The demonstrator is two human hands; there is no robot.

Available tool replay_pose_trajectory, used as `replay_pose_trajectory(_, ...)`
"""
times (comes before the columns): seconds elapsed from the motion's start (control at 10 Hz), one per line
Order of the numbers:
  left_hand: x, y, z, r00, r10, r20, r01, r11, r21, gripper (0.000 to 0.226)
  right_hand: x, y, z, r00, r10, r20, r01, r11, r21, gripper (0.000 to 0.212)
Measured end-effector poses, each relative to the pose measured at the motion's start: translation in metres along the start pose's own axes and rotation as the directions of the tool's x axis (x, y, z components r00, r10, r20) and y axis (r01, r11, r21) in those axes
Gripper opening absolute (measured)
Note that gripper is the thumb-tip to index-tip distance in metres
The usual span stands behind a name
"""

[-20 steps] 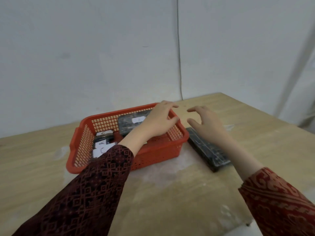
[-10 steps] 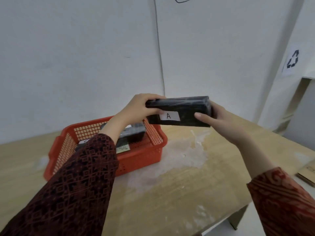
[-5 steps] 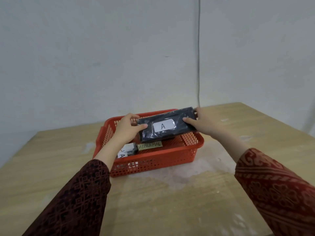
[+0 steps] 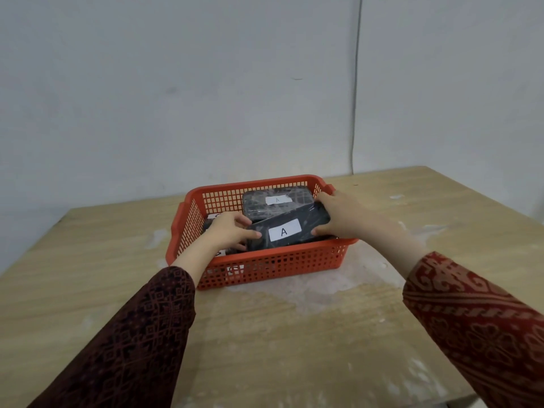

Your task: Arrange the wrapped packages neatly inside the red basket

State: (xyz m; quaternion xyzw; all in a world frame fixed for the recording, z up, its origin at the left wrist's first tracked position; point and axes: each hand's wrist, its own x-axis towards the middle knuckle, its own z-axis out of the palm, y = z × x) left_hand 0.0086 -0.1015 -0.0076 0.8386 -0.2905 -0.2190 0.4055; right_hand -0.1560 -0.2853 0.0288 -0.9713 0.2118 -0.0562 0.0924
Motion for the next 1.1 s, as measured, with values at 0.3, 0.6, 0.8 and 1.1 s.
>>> replay_pose_trajectory(0.3,-0.002,-0.002,0.004,0.956,0.268,0.117,-0.292,0.844,0.450,0.072,0.003,-0.006,0.002,0.980,-0.071,0.183,0.106,0.976,-0.189,0.044)
replay_pose_trajectory(0.6,0.002,-0.002,0.007,0.957,0.262,0.126,-0.288,0.799,0.528,0.066,0.016,-0.011,0.009,0.936,-0.053,0.349,0.151,0.954,-0.260,0.041)
replay_pose_trajectory(0.8,0.003,0.002,0.007,0.959,0.269,0.095,-0.274,0.778,0.565,0.056,0.016,-0.019,0.011,0.962,-0.083,0.259,0.169,0.929,-0.330,0.024)
replay_pose_trajectory(1.1,-0.007,0.035,-0.014,0.955,0.168,0.244,-0.288,0.720,0.631,0.040,0.025,-0.027,-0.004,0.945,-0.092,0.314,0.181,0.947,-0.266,0.039)
